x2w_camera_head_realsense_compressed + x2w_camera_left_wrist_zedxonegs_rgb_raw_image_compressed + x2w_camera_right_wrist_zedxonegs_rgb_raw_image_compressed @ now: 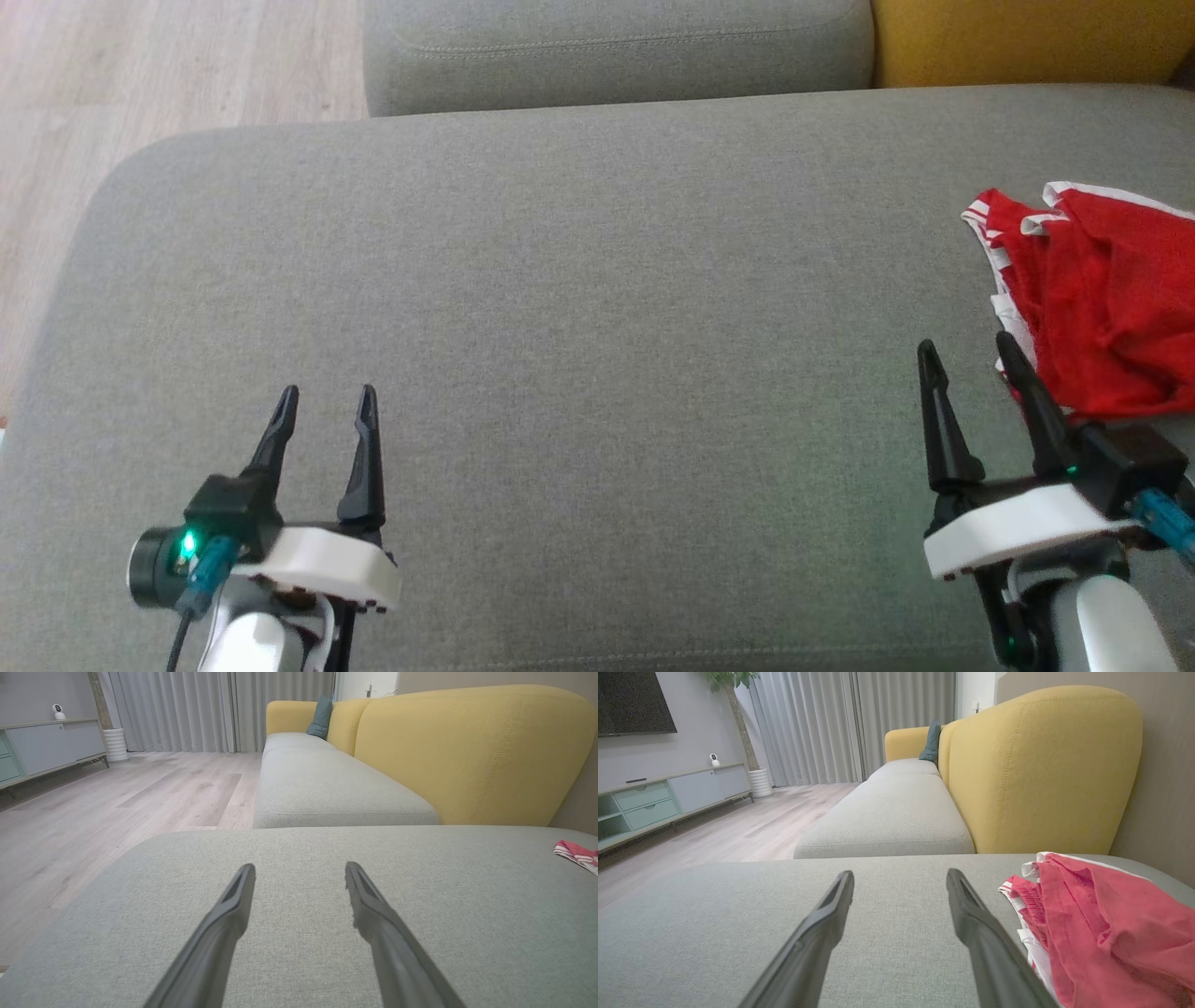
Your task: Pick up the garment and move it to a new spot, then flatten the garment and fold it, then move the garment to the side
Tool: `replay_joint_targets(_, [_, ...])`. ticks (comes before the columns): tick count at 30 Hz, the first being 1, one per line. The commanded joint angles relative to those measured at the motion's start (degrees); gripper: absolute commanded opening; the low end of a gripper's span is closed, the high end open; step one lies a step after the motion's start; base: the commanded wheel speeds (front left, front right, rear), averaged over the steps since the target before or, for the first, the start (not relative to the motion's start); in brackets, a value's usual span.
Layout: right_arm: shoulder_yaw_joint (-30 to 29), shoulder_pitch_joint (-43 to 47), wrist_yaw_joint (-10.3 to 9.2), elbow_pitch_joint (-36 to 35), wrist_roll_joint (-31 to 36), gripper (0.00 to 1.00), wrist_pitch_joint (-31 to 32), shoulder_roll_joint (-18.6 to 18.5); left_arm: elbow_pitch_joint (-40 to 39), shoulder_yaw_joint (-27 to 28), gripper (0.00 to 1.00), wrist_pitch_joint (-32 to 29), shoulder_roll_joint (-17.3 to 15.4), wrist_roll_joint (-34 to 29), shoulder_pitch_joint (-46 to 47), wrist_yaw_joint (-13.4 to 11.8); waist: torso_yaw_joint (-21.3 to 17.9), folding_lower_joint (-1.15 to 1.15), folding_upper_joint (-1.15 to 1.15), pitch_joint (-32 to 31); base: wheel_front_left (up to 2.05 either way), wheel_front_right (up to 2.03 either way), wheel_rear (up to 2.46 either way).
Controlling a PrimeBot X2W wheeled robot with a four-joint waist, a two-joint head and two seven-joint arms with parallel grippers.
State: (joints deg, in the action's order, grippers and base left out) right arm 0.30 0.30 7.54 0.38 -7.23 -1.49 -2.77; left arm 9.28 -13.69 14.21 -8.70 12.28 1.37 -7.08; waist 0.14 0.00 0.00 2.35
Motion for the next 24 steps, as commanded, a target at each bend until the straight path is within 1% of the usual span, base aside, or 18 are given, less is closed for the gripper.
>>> replay_joint_targets(1, [1.53,-0.93,-0.05,-2.32,-0.63,1.00,0.07,-0.11,-2.09,2.23,1.00,0.16,-1.14,-0.34,1.65,-0.35,-0.05,0.00,0.00,0.06,0.00,0.00,0.00])
replay_joint_targets(24, [2.46,-1.47,-0.05,-1.66,-1.87,1.00,-0.54,-0.11,-2.70,1.18,1.00,-0.32,-2.45,-0.79,2.59,-1.27,0.04,0.00,0.00,0.73,0.00,0.00,0.00])
